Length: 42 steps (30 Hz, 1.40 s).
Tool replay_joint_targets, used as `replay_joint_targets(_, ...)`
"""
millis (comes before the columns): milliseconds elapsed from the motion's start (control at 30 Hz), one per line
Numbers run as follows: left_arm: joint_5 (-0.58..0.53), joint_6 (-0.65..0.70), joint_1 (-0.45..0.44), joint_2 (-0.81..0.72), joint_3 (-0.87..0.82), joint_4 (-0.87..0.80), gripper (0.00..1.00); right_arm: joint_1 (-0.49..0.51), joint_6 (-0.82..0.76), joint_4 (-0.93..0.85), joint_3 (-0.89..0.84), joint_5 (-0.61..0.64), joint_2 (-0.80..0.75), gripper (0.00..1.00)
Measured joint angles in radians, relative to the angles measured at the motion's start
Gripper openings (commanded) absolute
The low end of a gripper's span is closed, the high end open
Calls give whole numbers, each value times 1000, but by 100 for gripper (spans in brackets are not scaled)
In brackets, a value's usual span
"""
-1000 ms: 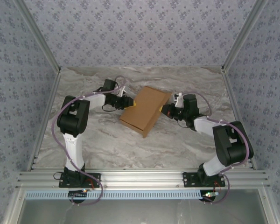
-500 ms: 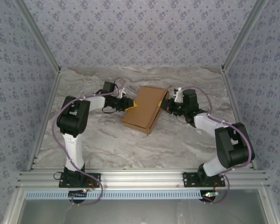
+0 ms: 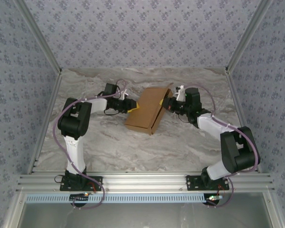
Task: Fold the paper box
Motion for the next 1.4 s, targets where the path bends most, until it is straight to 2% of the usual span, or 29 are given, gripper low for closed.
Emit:
replay_joint_targets(700, 0, 7, 0, 0, 0, 0, 35, 31, -15, -47, 54, 29, -5, 0)
replay_joint_targets(1067, 4, 12, 0, 0, 0, -5, 30, 52, -23, -59, 90, 56, 8, 0)
replay_joint_targets(1400, 3, 17, 4, 0, -9, 1, 21, 55, -53, -85, 92, 82, 9, 0)
